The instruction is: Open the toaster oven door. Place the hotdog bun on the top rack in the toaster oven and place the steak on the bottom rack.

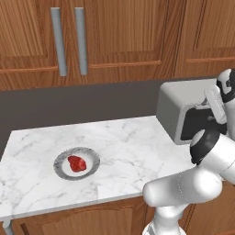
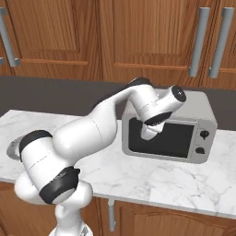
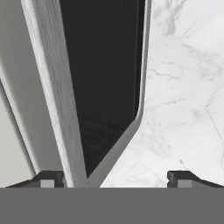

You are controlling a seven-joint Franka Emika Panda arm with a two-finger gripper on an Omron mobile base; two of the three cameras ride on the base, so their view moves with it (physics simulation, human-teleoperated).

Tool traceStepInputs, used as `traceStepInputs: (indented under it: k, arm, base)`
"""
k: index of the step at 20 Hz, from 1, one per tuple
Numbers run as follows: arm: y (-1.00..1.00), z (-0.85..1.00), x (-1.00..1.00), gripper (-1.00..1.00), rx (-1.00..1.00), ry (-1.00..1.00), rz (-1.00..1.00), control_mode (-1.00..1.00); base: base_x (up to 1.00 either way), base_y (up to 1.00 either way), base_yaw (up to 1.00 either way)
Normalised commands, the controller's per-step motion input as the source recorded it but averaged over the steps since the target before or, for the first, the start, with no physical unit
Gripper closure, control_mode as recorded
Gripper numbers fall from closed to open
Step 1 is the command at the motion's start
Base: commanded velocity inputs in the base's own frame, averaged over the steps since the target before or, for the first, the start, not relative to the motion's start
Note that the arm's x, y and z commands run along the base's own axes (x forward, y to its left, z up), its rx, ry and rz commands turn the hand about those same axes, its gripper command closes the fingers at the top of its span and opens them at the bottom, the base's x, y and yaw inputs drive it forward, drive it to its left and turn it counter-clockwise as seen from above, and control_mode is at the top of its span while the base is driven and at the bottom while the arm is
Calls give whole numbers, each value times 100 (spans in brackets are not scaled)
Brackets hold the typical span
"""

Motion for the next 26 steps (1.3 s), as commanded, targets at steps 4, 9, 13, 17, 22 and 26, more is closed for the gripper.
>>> traceStepInputs:
  k: [4,9,13,17,22,26]
  arm:
    - [-4,-10,39,-100,0,0,0,-100]
    - [-3,-21,17,-100,0,0,0,-100]
    - [0,-35,0,-100,0,0,0,-100]
    - [-3,-38,0,-100,1,2,0,-100]
    - [-5,-31,0,-100,2,1,0,-100]
    - [-3,-24,-1,-100,4,0,0,-100]
  base:
    - [0,0,0]
    - [0,0,0]
    - [0,0,0]
    - [0,0,0]
    - [0,0,0]
    - [0,0,0]
